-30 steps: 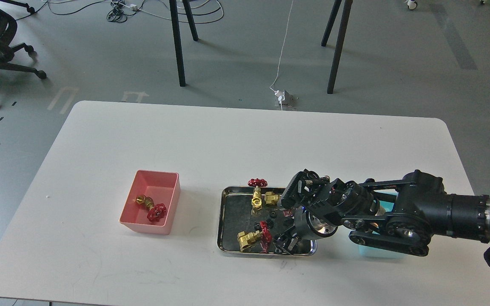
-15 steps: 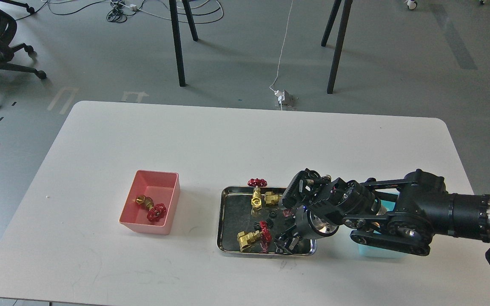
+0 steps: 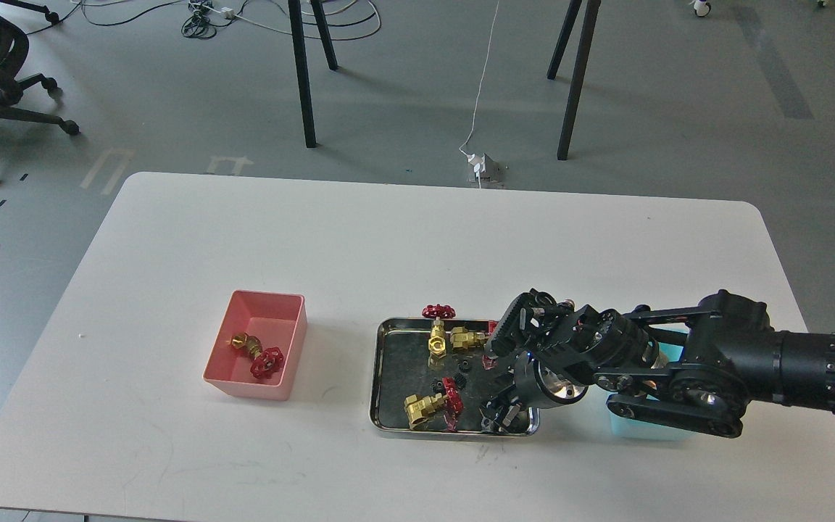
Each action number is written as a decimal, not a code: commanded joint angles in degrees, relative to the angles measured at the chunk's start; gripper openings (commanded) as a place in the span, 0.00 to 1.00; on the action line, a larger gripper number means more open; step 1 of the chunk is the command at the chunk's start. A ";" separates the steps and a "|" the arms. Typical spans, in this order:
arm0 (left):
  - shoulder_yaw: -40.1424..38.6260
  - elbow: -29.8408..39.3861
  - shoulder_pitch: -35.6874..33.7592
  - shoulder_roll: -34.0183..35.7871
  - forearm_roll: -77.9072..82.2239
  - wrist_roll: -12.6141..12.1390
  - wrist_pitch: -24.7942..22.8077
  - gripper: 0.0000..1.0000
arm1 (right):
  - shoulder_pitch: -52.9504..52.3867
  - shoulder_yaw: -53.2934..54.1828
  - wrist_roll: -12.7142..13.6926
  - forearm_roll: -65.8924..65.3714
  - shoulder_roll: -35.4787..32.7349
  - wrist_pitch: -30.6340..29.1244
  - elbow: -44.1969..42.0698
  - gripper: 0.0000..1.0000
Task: Place valve in pink box and gear in blue box
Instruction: 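Close the right gripper on the small dark gear among the valves, then carry the gear with the right gripper and lower it into the blue box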
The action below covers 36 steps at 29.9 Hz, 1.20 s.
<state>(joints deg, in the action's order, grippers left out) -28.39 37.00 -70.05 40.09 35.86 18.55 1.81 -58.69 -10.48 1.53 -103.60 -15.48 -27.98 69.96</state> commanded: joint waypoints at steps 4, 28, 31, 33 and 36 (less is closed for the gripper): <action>0.00 0.00 0.00 -0.01 0.00 -0.01 0.12 0.97 | -0.55 0.46 0.58 0.32 -1.05 -0.02 1.84 0.10; 0.09 -0.09 0.00 -0.27 0.09 -0.01 0.21 0.97 | 3.40 15.57 1.02 9.99 -40.33 -0.02 19.95 0.08; 0.09 -0.09 0.00 -0.18 0.09 -0.01 0.21 0.97 | 6.47 15.31 1.02 9.73 -40.69 -0.02 20.12 0.09; 0.00 -0.09 0.00 -0.18 0.09 -0.01 0.21 0.97 | 7.79 15.31 1.11 9.47 -40.34 -0.02 19.95 0.11; 0.09 -0.09 0.00 -0.10 0.09 -0.01 0.21 0.97 | 8.68 14.87 1.19 9.29 -39.37 -0.02 19.86 0.19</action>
<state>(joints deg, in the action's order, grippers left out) -28.30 36.91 -70.02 39.90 35.95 18.56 2.03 -51.00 4.80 2.60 -94.08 -55.76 -28.01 89.96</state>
